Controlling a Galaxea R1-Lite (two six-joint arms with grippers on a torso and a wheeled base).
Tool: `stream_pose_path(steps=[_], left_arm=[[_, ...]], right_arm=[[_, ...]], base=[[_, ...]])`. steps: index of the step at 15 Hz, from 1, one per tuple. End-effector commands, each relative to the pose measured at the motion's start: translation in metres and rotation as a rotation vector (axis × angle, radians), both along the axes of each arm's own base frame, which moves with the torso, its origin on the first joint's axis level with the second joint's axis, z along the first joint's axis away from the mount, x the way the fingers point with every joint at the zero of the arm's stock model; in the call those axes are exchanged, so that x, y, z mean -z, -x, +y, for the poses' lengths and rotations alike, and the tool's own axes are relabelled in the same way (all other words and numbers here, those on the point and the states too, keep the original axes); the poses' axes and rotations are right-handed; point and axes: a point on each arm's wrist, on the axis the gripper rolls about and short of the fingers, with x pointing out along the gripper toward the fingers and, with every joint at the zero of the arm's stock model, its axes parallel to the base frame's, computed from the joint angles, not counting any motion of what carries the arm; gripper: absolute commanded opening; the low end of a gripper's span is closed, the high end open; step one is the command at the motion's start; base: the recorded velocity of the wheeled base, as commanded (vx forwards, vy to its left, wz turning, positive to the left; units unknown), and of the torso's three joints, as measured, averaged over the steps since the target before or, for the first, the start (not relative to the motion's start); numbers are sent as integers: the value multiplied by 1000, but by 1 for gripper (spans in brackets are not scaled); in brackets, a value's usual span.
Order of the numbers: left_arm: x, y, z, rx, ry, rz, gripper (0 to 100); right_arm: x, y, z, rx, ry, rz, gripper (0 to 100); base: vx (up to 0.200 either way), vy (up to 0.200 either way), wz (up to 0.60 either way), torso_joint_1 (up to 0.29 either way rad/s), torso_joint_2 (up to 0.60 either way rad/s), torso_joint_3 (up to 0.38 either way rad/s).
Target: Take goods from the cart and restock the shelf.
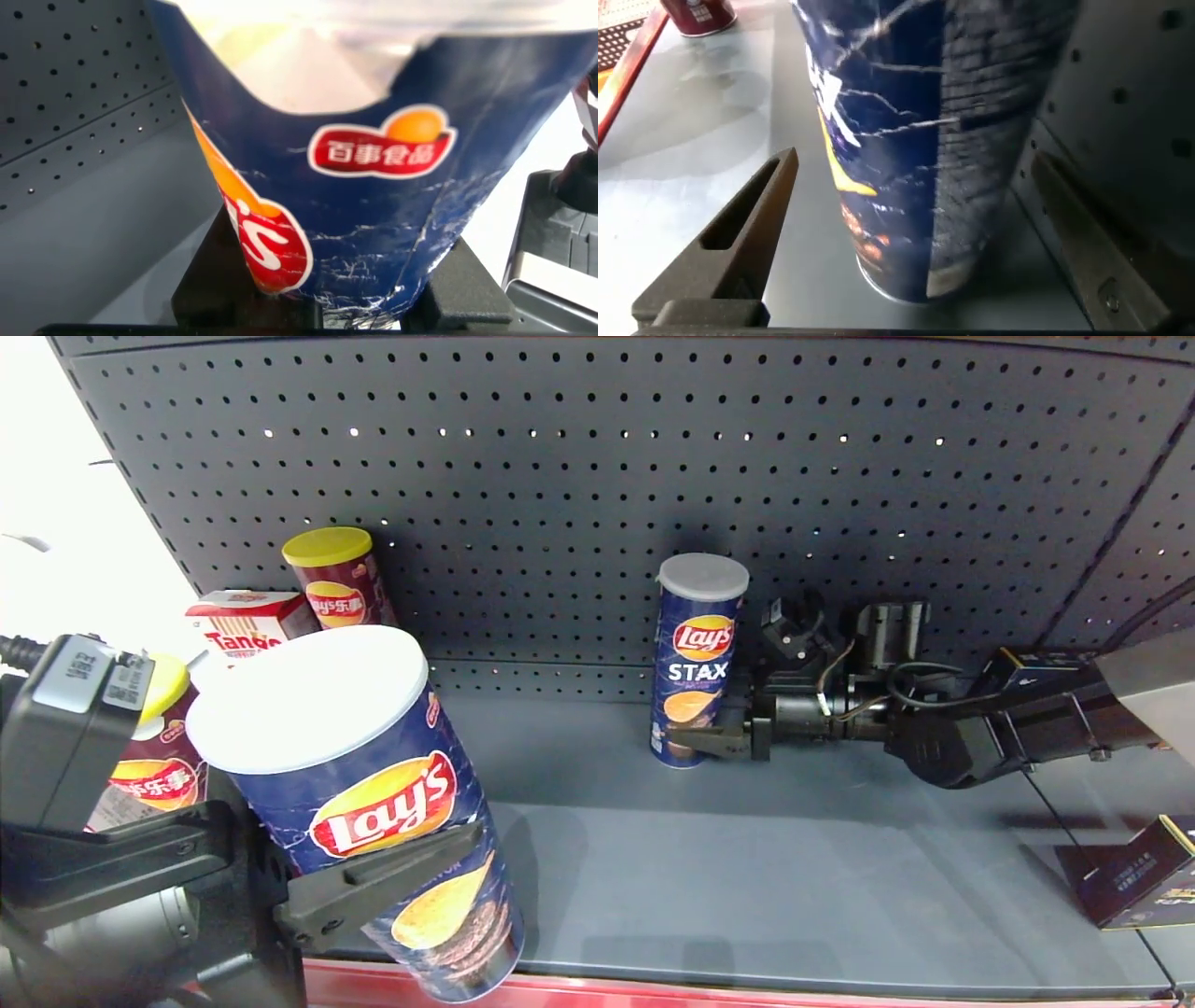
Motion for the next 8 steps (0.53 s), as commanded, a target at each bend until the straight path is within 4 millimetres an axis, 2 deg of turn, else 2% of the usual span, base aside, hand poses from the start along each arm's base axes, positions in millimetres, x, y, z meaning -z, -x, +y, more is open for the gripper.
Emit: stream_pose_path(steps=[1, 3, 4, 8], left_arm=[[1, 0, 1, -5, -1, 2, 0], [1, 0, 1, -5, -2, 4, 0], [1, 0, 1, -5, -2, 4, 0], [2, 0, 1, -5, -3, 8, 0]], right_arm=[[6, -3, 6, -10, 4, 7, 100], [8, -7, 9, -22, 0, 7, 100], [9, -8, 10, -21, 0, 5, 0], [6, -4, 13, 2, 5, 3, 0]], base=[[0, 0, 0, 0, 0, 0], [0, 0, 0, 0, 0, 0], [0, 0, 0, 0, 0, 0], [0, 0, 0, 0, 0, 0]])
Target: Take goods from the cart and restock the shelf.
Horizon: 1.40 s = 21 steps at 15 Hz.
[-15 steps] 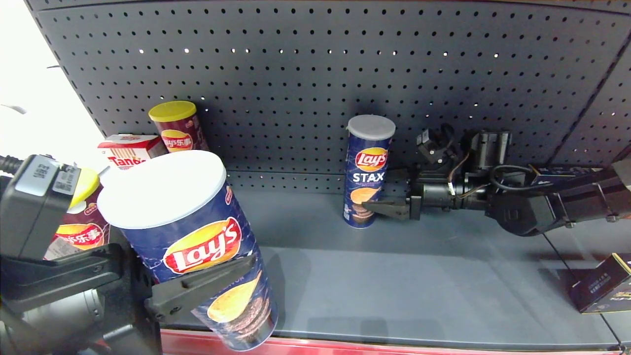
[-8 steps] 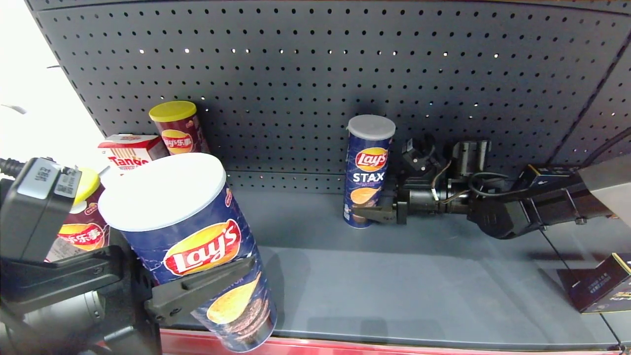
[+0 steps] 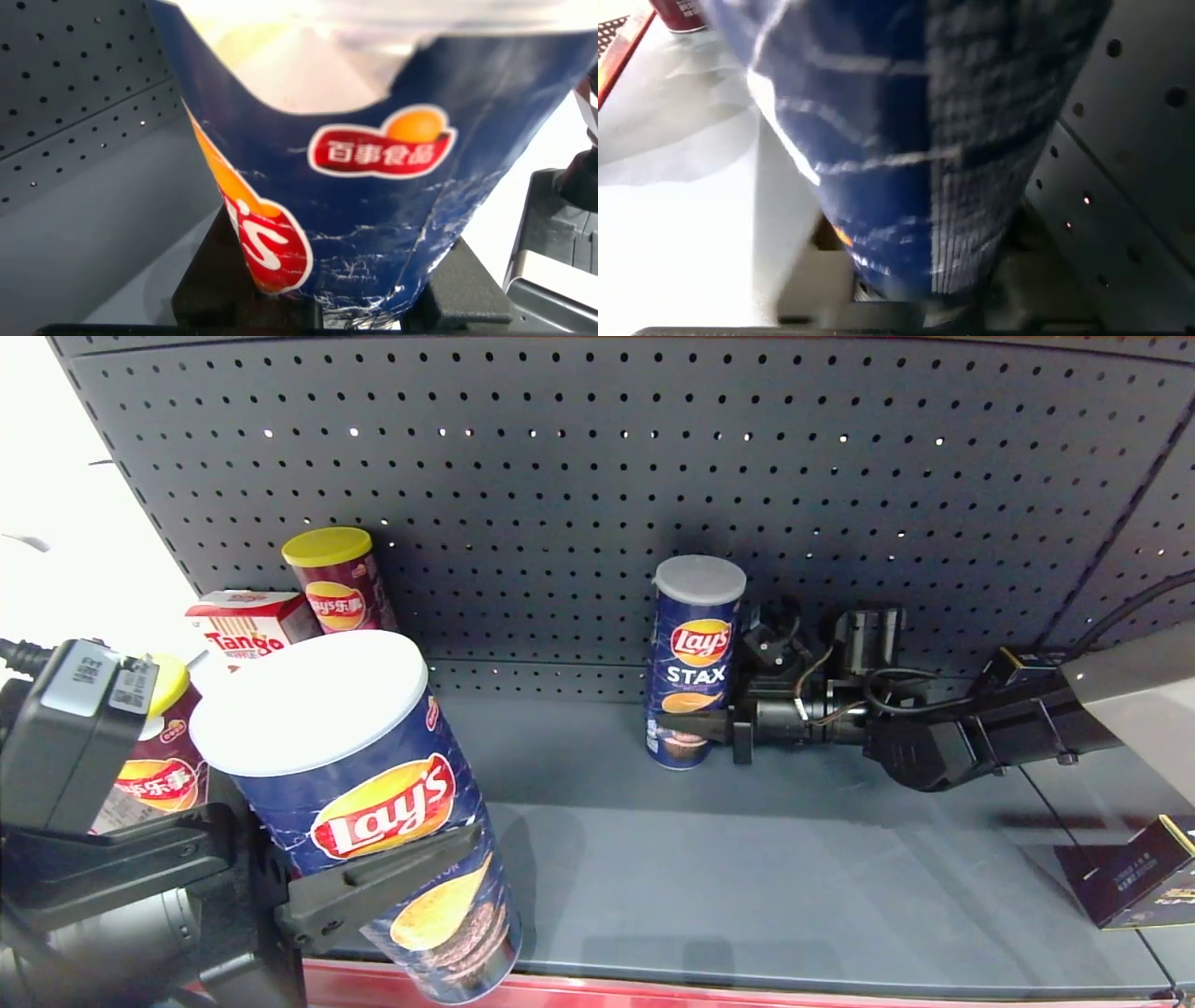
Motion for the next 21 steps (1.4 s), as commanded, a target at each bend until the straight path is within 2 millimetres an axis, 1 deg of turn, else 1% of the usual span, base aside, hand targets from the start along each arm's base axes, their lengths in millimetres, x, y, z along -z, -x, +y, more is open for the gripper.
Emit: stream_pose_path(steps=[1, 3, 6, 7, 8, 10, 12, 16, 18, 19, 20, 21], left_arm=[[0, 0, 0, 0, -1, -1, 0], [0, 0, 0, 0, 1, -1, 0], [-1, 1, 0, 1, 2, -5, 0], [-1, 1, 0, 0, 2, -5, 0], [0, 1, 0, 1, 1, -6, 0], [-1, 2, 1, 1, 2, -9, 0], [-1, 2, 1, 3, 3, -10, 0], [-1, 2, 0, 5, 2, -9, 0], [0, 2, 1, 5, 1, -6, 0], [0, 2, 1, 5, 1, -6, 0], [0, 2, 1, 3, 1, -6, 0], [0, 2, 1, 3, 2, -5, 0]], right_arm=[[-7, 4, 2, -7, -6, -13, 0], [-13, 11, 4, -16, -11, -17, 0], [-27, 35, -1, -27, -13, -23, 0], [-28, 37, -2, -27, -13, -23, 0], [-36, 58, -9, -30, -12, -19, 0], [-38, 83, -13, -25, -4, -9, 0], [-33, 106, -14, -3, -6, -32, 0], [-18, 144, -18, -42, -7, -30, 0], [-13, 158, -20, -37, -1, -8, 0], [-12, 163, -19, -22, 0, -5, 0], [-8, 174, -16, 1, -2, 26, 0], [-4, 178, -14, 5, -8, 40, 0]], base=[[0, 0, 0, 0, 0, 0], [0, 0, 0, 0, 0, 0], [0, 0, 0, 0, 0, 0], [0, 0, 0, 0, 0, 0], [0, 0, 0, 0, 0, 0], [0, 0, 0, 0, 0, 0], [0, 0, 0, 0, 0, 0], [0, 0, 0, 0, 0, 0], [0, 0, 0, 0, 0, 0], [0, 0, 0, 0, 0, 0], [0, 0, 0, 0, 0, 0], [0, 0, 0, 0, 0, 0]])
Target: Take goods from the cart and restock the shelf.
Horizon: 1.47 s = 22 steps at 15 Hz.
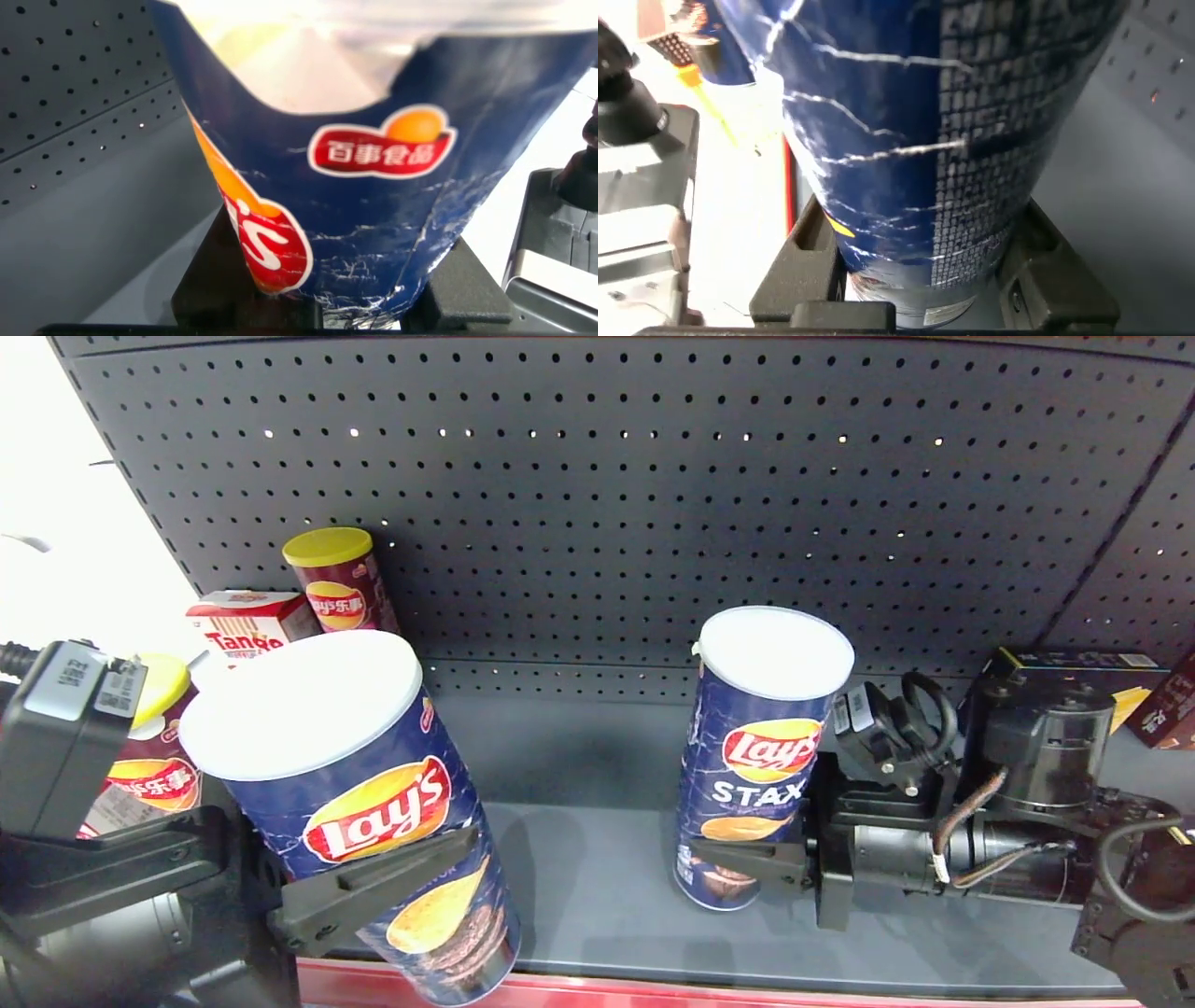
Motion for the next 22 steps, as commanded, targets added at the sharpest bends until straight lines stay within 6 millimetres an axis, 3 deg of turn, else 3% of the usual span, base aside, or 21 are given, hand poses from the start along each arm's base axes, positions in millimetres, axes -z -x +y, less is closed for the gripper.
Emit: stream_pose_path(steps=[1, 10, 20, 21, 22], left_arm=[[0, 0, 0, 0, 0, 2, 0], [0, 0, 0, -1, 2, 1, 0], [-3, 1, 1, -3, 21, 8, 0], [-2, 2, 2, -3, 21, 8, 0], [-2, 2, 2, -3, 21, 8, 0]], right_arm=[[2, 13, 1, -15, -7, 9, 0], [33, 4, 1, -1, 24, 65, 0], [41, -8, 0, -1, 22, 69, 0], [43, -7, -1, 0, 26, 73, 100], [43, -6, -1, 1, 27, 71, 100]], base=[[0, 0, 0, 0, 0, 0], [0, 0, 0, 0, 0, 0], [0, 0, 0, 0, 0, 0], [0, 0, 0, 0, 0, 0], [0, 0, 0, 0, 0, 0]])
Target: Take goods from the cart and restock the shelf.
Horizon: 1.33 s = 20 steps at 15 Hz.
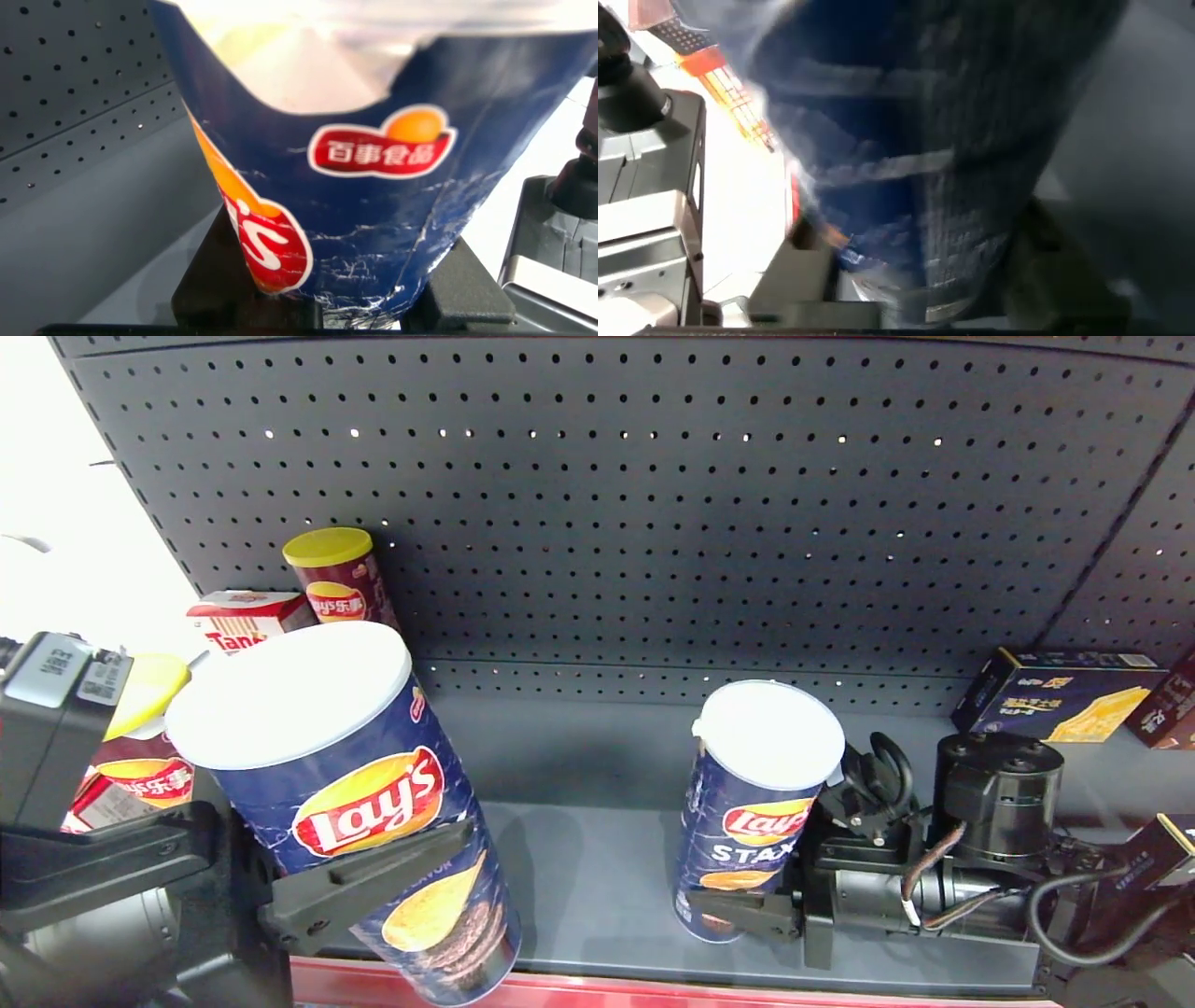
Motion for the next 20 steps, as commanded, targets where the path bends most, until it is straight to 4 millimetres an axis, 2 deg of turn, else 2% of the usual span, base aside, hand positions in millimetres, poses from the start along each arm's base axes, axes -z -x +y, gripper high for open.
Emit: stream_pose_path(steps=[1, 5, 10, 11, 12, 16, 20], left_arm=[[0, 1, 0, 0, 1, -1, 0], [0, 1, 0, 2, 1, -1, 0], [-1, 2, 1, 2, 4, -5, 0], [-1, 2, 1, 3, 4, -5, 0], [-1, 2, 1, 3, 4, -5, 0], [-1, 2, 1, 5, 4, -9, 0], [-1, 3, 1, 3, 5, -10, 0]], right_arm=[[1, 1, -1, 5, 3, 2, 100], [-10, 20, -14, 11, -14, -23, 100], [-28, 77, -66, 92, -58, -102, 100], [-29, 80, -69, 100, -62, -109, 100], [-35, 94, -81, 167, -82, -155, 100], [-54, 110, -107, 432, -146, -265, 100], [-45, 136, -129, 631, -139, -289, 100]], base=[[0, 0, 0, 0, 0, 0], [0, 0, 0, 0, 0, 0], [0, 0, 0, 0, 0, 0], [0, 0, 0, 0, 0, 0], [0, 0, 0, 0, 0, 0], [0, 0, 0, 0, 0, 0], [0, 0, 0, 0, 0, 0]])
